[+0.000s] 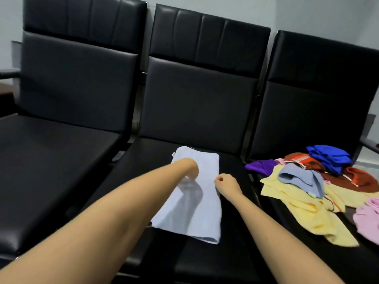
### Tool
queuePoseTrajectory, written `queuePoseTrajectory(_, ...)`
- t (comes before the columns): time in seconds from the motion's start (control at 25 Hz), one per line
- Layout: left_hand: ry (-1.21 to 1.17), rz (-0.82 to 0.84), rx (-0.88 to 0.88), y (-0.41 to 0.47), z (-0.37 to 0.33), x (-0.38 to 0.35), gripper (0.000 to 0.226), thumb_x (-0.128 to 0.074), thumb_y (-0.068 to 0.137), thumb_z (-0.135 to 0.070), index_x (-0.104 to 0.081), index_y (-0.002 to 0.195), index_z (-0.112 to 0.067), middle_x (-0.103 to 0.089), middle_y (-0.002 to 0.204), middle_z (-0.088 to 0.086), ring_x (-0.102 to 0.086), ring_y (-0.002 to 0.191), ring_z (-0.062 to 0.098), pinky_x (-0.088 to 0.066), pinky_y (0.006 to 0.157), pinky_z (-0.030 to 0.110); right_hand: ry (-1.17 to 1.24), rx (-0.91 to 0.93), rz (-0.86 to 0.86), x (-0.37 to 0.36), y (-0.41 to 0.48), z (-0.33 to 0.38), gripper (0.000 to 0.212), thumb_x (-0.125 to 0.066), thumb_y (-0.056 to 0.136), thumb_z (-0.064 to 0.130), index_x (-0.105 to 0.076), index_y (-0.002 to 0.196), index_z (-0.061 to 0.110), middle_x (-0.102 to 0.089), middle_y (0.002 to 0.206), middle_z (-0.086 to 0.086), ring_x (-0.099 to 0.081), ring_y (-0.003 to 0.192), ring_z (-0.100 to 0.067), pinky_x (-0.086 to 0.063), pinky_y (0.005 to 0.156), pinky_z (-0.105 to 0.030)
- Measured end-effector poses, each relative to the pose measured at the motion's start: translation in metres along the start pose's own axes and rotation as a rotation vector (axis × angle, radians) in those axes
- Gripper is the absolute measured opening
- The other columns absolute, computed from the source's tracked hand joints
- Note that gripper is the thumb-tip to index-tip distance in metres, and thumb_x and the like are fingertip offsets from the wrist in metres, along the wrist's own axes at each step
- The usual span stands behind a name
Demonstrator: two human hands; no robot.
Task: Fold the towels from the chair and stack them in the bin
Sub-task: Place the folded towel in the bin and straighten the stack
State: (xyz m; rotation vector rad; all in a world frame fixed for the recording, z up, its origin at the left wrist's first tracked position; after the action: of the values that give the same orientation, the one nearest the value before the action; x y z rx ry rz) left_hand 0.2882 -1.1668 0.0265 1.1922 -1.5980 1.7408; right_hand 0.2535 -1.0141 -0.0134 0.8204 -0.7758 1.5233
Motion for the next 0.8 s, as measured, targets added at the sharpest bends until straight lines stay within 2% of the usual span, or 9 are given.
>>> queuePoseTrajectory(0.04,0.062,-0.056,0.016,-0.002,0.011,0.007,0.021,-0.044,0.095,-0.017,-0.060,0.097,-0.003,-0.059,0.101,0.009,-0.058,0.088,0.023,-0.042,0.080,0.029,0.040,-0.065,0.021,-0.003,0.003,-0.004,0.013,-0.045,0.087,0.014,-0.058,0.087,0.013,-0.065,0.103,-0.008,-0.059,0.094,-0.028,-0.042,0.072,-0.029)
queuePoseTrajectory(0.12,-0.095,-0.164,0.094,0.001,0.037,0.007,0.028,-0.046,0.094,-0.025,-0.055,0.112,-0.005,-0.059,0.111,0.008,-0.060,0.097,0.022,-0.045,0.079,0.026,0.157,-0.182,0.050,-0.005,0.006,-0.008,0.009,-0.050,0.085,0.016,-0.053,0.090,0.008,-0.060,0.089,-0.010,-0.056,0.080,-0.027,-0.040,0.064,-0.028)
queuePoseTrajectory(0.2,-0.386,-0.105,0.099,-0.001,0.047,-0.008,0.030,-0.048,0.096,-0.033,-0.050,0.089,-0.004,-0.053,0.080,0.011,-0.052,0.067,0.020,-0.041,0.058,0.022,0.307,-0.274,0.093,-0.007,0.003,-0.011,0.012,-0.056,0.084,0.015,-0.051,0.085,0.005,-0.050,0.074,-0.008,-0.046,0.063,-0.021,-0.035,0.053,-0.025)
queuePoseTrajectory(0.28,-0.787,-0.097,0.124,0.003,0.053,-0.017,0.033,-0.062,0.090,-0.023,-0.041,0.070,-0.007,-0.037,0.063,0.005,-0.033,0.050,0.016,-0.029,0.043,0.022,0.453,-0.357,0.121,-0.010,0.000,-0.011,0.015,-0.060,0.083,0.009,-0.048,0.074,0.006,-0.043,0.067,-0.006,-0.036,0.054,-0.016,-0.028,0.048,-0.024)
queuePoseTrajectory(0.44,-1.251,-0.104,0.183,0.012,0.068,-0.002,0.029,-0.065,0.086,-0.003,-0.043,0.067,-0.006,-0.035,0.064,0.004,-0.031,0.051,0.013,-0.027,0.042,0.020,0.676,-0.403,0.141,0.013,0.007,0.002,0.029,-0.054,0.086,0.002,-0.043,0.061,0.012,-0.039,0.053,-0.002,-0.029,0.037,-0.010,-0.022,0.034,-0.016)
queuePoseTrajectory(0.56,-1.573,-0.103,0.058,0.011,0.066,0.039,0.010,-0.056,0.090,0.004,-0.053,0.082,-0.001,-0.046,0.078,0.006,-0.048,0.062,0.011,-0.042,0.036,0.016,0.914,-0.314,0.163,0.048,0.021,0.031,0.026,-0.042,0.096,0.001,-0.046,0.072,0.011,-0.053,0.040,0.001,-0.043,0.024,-0.001,-0.029,0.027,-0.011)
queuePoseTrajectory(0.6,-1.654,-0.114,-0.022,0.004,0.061,0.055,0.007,-0.053,0.090,0.007,-0.053,0.094,0.002,-0.050,0.089,0.009,-0.057,0.075,0.015,-0.049,0.040,0.016,1.005,-0.262,0.141,0.061,0.024,0.044,0.024,-0.039,0.096,-0.001,-0.048,0.077,0.011,-0.059,0.049,-0.003,-0.050,0.029,-0.001,-0.038,0.031,-0.011)
queuePoseTrajectory(0.68,-1.808,-0.221,-0.233,-0.009,0.054,0.091,0.024,-0.053,0.088,0.012,-0.052,0.111,0.005,-0.051,0.108,0.016,-0.059,0.101,0.026,-0.056,0.063,0.023,1.138,-0.111,0.026,0.088,0.032,0.065,0.025,-0.039,0.095,-0.006,-0.049,0.081,0.012,-0.060,0.077,-0.010,-0.064,0.052,-0.009,-0.052,0.053,-0.015)
queuePoseTrajectory(0.8,-1.897,-0.351,-0.587,-0.042,0.045,0.124,0.005,-0.058,0.090,0.001,-0.058,0.095,0.000,-0.060,0.101,0.011,-0.060,0.097,0.021,-0.048,0.089,0.029,1.320,0.058,-0.130,0.119,0.032,0.076,0.028,-0.040,0.092,-0.014,-0.049,0.079,0.011,-0.057,0.088,-0.010,-0.059,0.086,-0.019,-0.049,0.087,-0.028)
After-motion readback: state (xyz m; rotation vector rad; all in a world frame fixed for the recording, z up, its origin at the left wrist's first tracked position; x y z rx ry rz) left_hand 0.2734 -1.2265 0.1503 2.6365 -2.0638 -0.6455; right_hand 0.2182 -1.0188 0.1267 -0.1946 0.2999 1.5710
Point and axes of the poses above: each hand's wrist, its own y-axis towards the middle knuckle, its own x-axis out of the back of the hand, z = x × y, the point moved 4 cm from there along y, towards the middle knuckle
